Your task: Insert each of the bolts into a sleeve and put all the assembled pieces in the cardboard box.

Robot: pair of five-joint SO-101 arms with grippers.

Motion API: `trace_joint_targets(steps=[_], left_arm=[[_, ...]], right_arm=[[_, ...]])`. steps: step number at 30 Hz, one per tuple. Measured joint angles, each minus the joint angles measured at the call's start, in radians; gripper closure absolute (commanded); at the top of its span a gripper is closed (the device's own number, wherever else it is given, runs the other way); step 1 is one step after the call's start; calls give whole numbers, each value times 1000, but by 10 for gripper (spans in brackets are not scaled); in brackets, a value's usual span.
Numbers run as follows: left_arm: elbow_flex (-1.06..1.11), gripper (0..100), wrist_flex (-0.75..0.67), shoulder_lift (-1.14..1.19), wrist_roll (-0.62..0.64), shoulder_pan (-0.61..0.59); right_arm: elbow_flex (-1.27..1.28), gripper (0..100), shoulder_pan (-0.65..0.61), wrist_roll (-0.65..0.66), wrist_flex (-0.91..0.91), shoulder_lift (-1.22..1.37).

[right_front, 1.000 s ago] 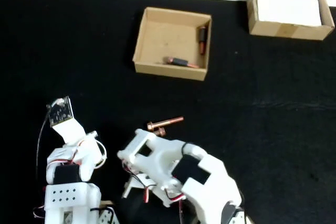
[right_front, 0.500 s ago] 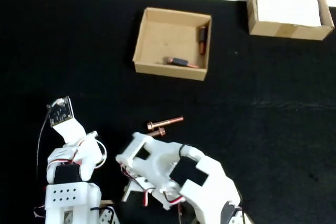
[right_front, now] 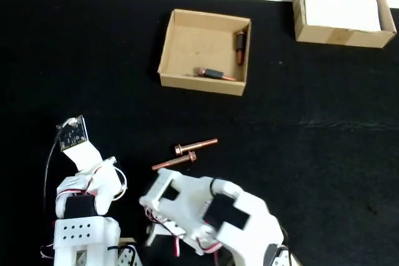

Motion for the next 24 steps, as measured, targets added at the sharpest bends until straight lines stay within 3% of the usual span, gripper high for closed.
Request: trace_joint_targets(steps=[5,12,24], left_arm=[[0,971,0,0,0,0],[0,971,0,0,0,0],[0,971,0,0,0,0]], right_arm=[[48,907,-5,-26,-38,-38],[64,989,38,-34,-68,-49],[69,991,52,-130,-66,-89]])
